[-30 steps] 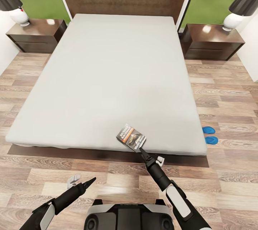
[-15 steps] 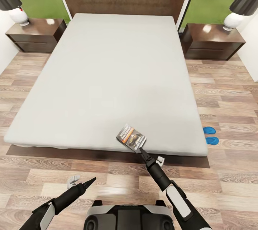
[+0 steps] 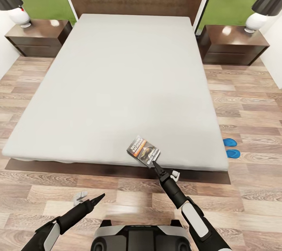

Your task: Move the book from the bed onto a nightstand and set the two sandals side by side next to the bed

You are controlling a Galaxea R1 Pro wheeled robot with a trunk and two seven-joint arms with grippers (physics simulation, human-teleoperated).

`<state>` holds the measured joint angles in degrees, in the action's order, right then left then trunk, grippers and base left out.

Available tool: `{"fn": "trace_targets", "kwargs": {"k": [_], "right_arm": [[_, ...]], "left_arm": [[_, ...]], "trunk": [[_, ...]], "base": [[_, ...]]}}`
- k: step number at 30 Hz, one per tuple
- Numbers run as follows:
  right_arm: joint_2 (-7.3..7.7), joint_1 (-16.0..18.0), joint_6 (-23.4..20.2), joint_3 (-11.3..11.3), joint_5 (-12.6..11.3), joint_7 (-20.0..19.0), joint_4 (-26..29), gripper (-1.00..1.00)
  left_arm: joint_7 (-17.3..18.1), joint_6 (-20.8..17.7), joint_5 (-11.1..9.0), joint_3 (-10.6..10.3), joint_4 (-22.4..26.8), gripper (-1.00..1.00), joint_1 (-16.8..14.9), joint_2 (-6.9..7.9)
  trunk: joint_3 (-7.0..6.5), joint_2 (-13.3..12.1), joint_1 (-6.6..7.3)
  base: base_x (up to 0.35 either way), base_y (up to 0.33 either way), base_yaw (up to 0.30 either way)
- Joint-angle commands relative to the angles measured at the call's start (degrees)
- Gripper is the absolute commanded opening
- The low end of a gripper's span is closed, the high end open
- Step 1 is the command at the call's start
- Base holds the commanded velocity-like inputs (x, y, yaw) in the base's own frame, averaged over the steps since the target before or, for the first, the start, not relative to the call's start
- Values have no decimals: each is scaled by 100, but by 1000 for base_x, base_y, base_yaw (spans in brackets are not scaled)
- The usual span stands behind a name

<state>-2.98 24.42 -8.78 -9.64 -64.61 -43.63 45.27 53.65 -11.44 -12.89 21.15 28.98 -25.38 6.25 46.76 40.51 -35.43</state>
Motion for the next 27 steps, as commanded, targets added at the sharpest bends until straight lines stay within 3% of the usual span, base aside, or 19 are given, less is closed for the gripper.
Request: {"fn": "trace_targets", "kwargs": {"k": [1, 27], "right_arm": [[2, 2, -54, -2, -61, -13, -1, 100], [5, 2, -54, -2, -61, -14, -1, 100]], "left_arm": [[23, -60, -30, 12, -1, 100, -2, -1], [23, -60, -30, 12, 0, 100, -2, -1]], "trunk": [[22, 46, -24], [489, 1089, -595]], "base": [[0, 0, 0], [0, 0, 0]]}}
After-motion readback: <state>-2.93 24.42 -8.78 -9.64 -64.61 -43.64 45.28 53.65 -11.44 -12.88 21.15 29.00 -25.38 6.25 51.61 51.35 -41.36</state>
